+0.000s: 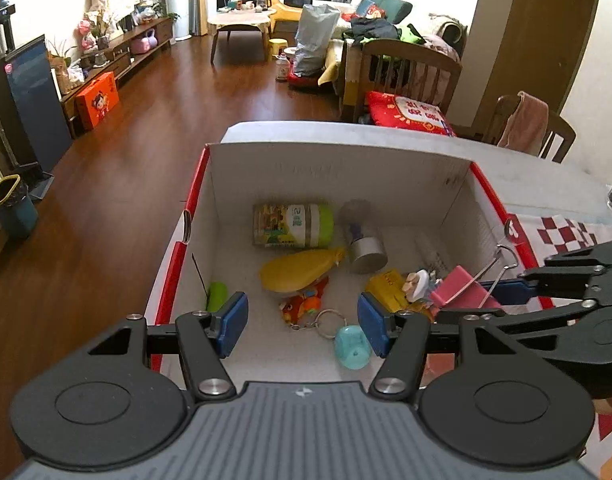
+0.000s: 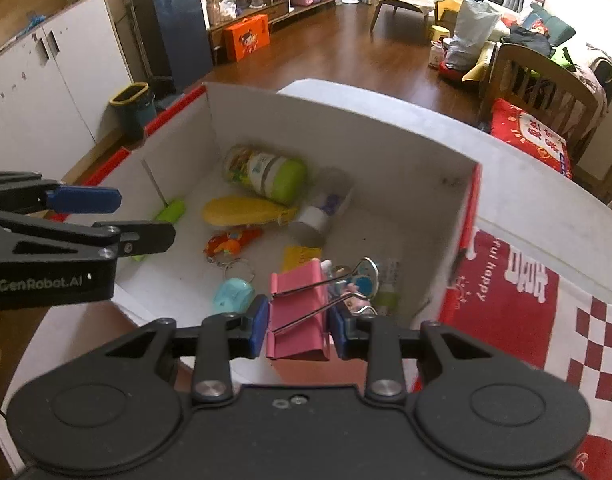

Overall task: Organize rigid objects
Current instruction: 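Open the left gripper to drop the heart clip while the right gripper releases the binder clip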

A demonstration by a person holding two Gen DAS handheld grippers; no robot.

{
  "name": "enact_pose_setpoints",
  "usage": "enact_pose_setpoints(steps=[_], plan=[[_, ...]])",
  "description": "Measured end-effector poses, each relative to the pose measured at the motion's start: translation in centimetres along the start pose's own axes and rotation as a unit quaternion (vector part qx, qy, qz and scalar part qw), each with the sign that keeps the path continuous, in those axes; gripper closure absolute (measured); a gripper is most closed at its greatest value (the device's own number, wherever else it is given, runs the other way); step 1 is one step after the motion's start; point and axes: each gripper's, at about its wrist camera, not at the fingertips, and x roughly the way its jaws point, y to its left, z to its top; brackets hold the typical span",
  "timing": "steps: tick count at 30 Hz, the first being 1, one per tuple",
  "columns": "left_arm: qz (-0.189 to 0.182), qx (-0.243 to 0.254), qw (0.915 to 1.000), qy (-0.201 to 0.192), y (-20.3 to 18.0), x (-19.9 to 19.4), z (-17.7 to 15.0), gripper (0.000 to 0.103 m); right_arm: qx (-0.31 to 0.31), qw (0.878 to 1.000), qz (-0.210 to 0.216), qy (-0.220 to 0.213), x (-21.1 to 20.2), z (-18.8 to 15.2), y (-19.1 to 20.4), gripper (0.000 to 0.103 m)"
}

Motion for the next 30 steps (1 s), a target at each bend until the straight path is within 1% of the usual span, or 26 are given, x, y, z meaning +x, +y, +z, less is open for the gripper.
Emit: enact_pose_setpoints(steps=[8, 14, 21, 26, 28, 30], plan=[[-0.012, 0.003, 0.9999, 0.011, 0.3, 1.3, 0.1, 0.043, 0.001, 1.000, -0.011, 0.015, 1.6, 0.0, 0.3, 0.070], [-0.016, 0.005, 0.9998, 0.013, 0.0, 1.4, -0.1, 0.043, 0.008, 1.000, -0.014, 0.016, 1.5, 0.0, 0.3, 0.068], [-0.016, 0.004, 0.9998, 0.010, -0.3, 0.7, -0.2, 0.042, 0.012, 1.000, -0.005, 0.000, -0.2, -0.2, 0.3, 0.059], [-0.005, 0.014, 0.9999, -0.003, -0.7, -0.6, -0.1, 0.042, 0.023, 1.000, 0.002, -0.017, -2.1, -0.6, 0.0, 0.056], [-0.004, 0.015, 0.9999, -0.006, -0.8, -1.2, -0.1, 0.037, 0.027, 0.999, 0.005, -0.025, -3.0, -0.8, -0.1, 0.056], [-0.008, 0.013, 0.9998, -0.012, -0.9, -1.9, -0.1, 0.036, 0.029, 0.999, 0.007, -0.033, -3.9, -1.1, -0.2, 0.055]])
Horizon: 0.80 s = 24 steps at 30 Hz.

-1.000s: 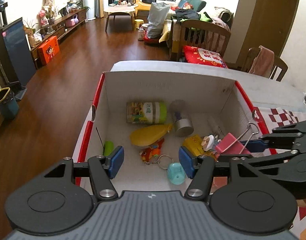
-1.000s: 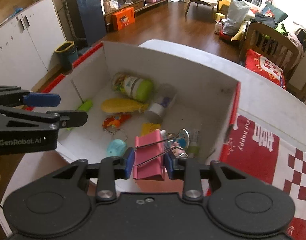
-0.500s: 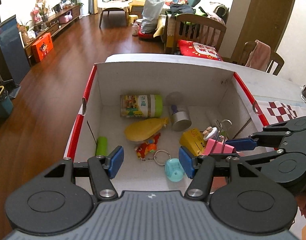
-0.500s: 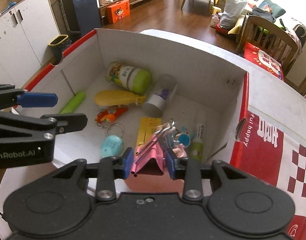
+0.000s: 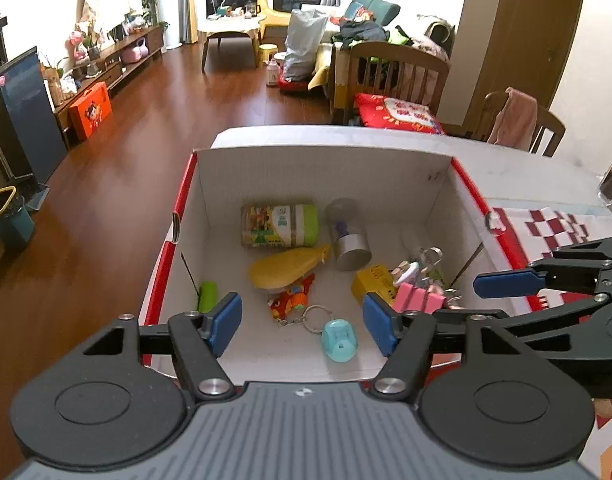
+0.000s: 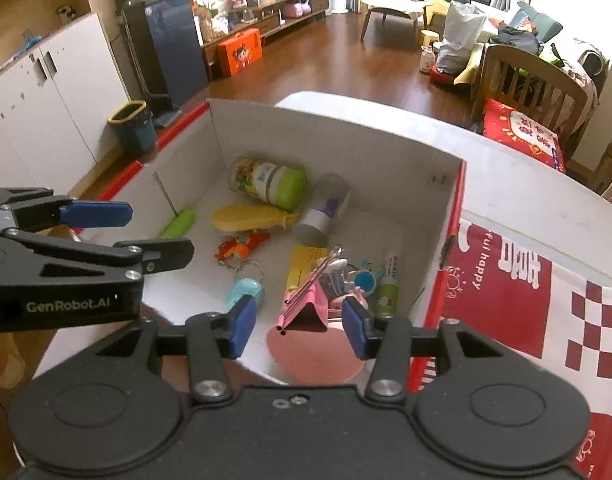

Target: Organize rigid objects

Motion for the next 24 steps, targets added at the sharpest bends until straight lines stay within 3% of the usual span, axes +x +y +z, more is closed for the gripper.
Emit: enact_pose_setpoints(steps=[4, 9, 14, 17, 24], plan=[[0.001, 0.008, 0.9999, -0.011, -0.6, -1.3, 0.1, 0.036, 0.007, 1.000, 0.007, -0.020, -2.0, -0.3, -0.2, 0.054], [-0.004, 0.017, 0.9995, -0.028, -1.2, -3.0, 0.0, 0.029, 0.008, 0.999, 0.011, -0.050, -4.3, -0.8, -0.2, 0.040], [-0.013, 0.014, 0.9993, -0.033, -1.6, -4.2, -0.1, 0.027, 0.009, 0.997, 0.021, -0.074, -6.3, -1.4, -0.2, 0.038], [-0.015, 0.015, 0.9991, -0.037, -1.9, -4.9, -0.2, 0.020, 0.008, 0.995, 0.023, -0.095, -7.6, -1.9, -0.3, 0.023], [-0.021, 0.005, 0.9987, -0.046, -2.2, -6.4, -0.4, 0.017, 0.009, 0.989, 0.034, -0.146, -10.6, -3.1, -0.3, 0.007]])
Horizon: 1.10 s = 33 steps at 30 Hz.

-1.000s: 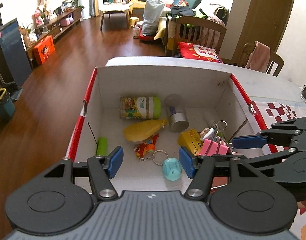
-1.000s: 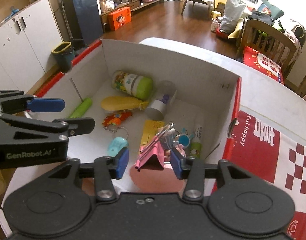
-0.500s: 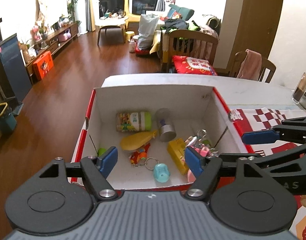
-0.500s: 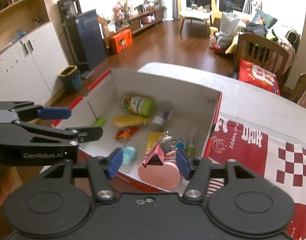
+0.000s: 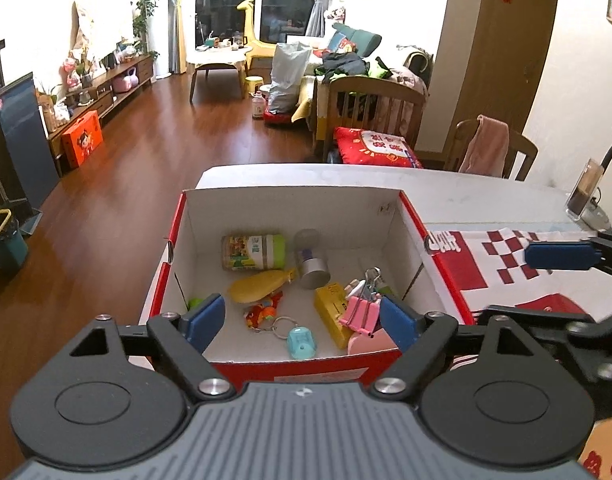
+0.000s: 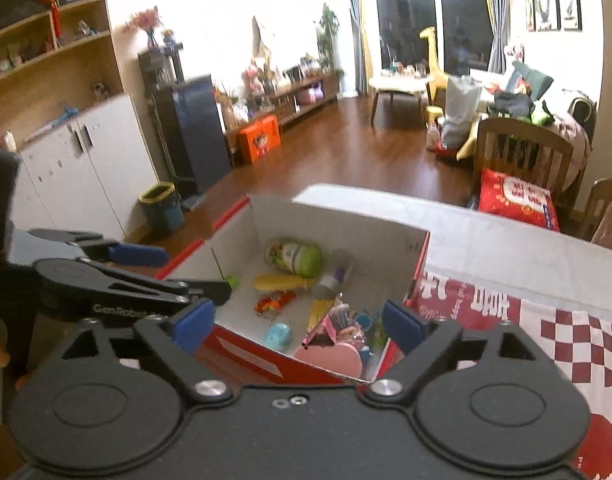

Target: Organize rigid objects

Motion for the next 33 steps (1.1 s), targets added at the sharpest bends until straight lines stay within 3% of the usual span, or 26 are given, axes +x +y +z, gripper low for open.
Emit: enact_pose_setpoints(steps=[4, 13, 25, 33], plan=[[-0.005, -0.006, 0.9998, -0.017, 0.1, -0.9, -0.3, 0.000, 0.012, 1.000, -0.002, -0.022, -1.5, -0.6, -0.3, 0.001], [-0.003, 0.008, 0.9993, -0.036, -1.1, -3.5, -1.0, 0.000, 0.013, 0.999, -0.012, -0.042, -4.1, -1.8, 0.1, 0.000], [-0.012, 0.010, 0.9994, -0.031, -2.0, -6.1, -2.9, 0.000, 0.010, 0.999, -0.013, -0.051, -6.0, -3.5, 0.8, 0.000], [0.006, 0.002, 0.9990, -0.045, -1.9, -6.1, -2.3, 0.000, 0.016, 0.998, -0.016, -0.050, -6.8, -4.2, 0.9, 0.000]])
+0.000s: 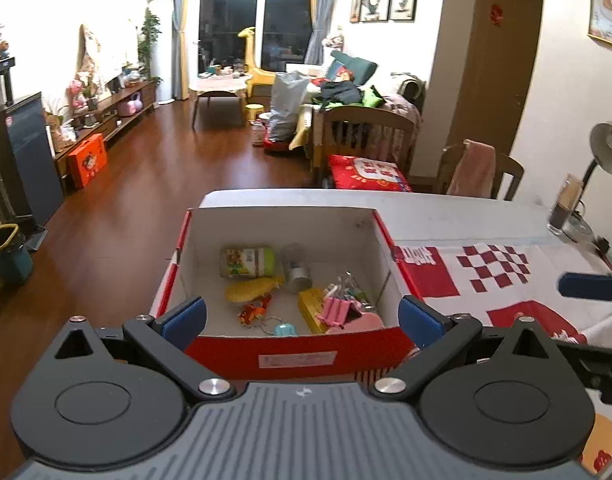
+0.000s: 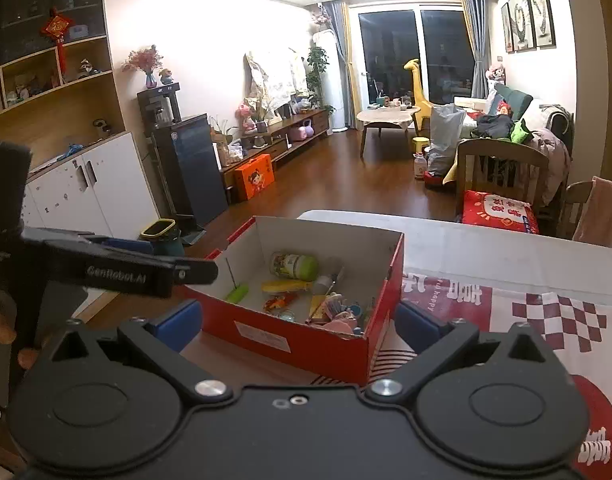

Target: Organize rigid objects

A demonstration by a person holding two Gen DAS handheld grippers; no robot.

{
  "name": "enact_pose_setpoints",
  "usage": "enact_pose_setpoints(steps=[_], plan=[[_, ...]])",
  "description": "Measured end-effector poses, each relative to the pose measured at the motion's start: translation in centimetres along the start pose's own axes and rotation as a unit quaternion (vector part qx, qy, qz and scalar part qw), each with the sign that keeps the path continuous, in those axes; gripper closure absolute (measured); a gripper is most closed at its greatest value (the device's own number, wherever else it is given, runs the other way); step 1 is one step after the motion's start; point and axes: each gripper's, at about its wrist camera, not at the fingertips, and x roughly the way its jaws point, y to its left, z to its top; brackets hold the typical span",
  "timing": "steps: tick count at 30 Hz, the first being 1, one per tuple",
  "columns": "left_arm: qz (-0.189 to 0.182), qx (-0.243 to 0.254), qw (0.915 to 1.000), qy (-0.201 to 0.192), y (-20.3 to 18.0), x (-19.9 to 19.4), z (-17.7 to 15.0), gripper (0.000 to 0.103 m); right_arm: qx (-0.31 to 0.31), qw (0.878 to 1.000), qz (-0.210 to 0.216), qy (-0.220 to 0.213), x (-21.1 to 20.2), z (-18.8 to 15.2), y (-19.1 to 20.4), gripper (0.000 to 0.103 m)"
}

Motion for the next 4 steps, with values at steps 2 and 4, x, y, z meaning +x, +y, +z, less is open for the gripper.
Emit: enact_pose_setpoints(steps=[2, 4], plan=[[0.005, -0.001, 1.0000, 0.007, -0.03, 0.35, 0.10, 0.000, 0.001, 1.000, -0.006, 0.000, -0.30, -0.10, -0.22, 0.000], [0.007, -0.009, 0.9999, 0.011, -0.02, 0.58, 0.14, 0.000, 0.003, 1.000, -0.009, 0.001, -0.45, -0.15, -0.44, 0.000]])
